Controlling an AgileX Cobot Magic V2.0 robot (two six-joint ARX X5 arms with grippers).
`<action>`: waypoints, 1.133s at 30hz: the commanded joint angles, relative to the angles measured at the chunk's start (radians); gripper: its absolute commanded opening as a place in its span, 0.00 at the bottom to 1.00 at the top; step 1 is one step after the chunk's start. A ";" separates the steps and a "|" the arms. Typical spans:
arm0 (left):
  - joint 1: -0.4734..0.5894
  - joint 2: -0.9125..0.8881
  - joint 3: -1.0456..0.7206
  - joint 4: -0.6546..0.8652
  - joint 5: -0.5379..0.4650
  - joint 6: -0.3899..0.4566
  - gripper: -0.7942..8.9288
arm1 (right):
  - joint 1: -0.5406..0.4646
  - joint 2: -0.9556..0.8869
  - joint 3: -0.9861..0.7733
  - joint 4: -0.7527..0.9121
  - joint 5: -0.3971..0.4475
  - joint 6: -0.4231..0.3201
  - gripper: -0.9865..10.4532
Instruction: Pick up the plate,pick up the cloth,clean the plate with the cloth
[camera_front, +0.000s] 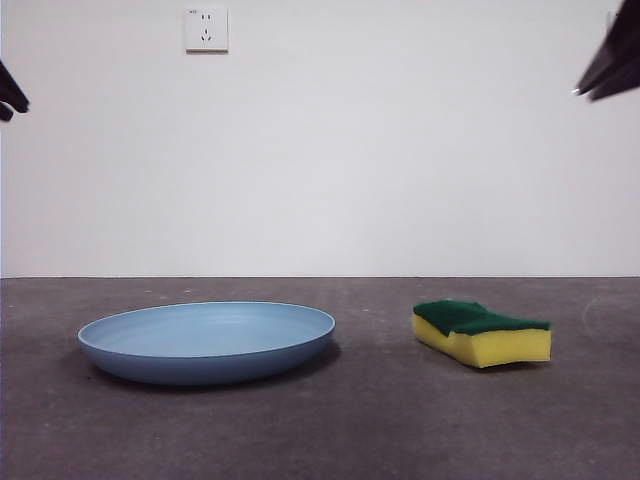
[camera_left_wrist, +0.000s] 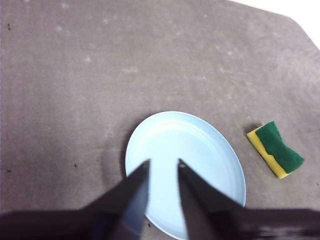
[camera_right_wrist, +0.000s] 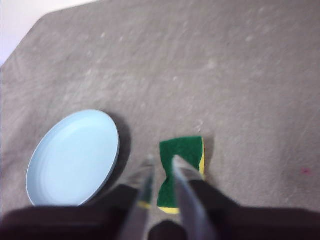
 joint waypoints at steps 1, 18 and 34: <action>0.002 0.027 -0.001 0.004 0.004 0.011 0.41 | 0.000 0.029 0.006 0.002 -0.005 -0.011 0.47; -0.110 0.372 0.120 0.025 -0.138 0.023 0.41 | 0.000 0.046 0.006 0.000 -0.005 -0.011 0.50; -0.230 0.722 0.190 0.078 -0.267 0.024 0.41 | 0.000 0.046 0.006 -0.021 -0.005 -0.012 0.50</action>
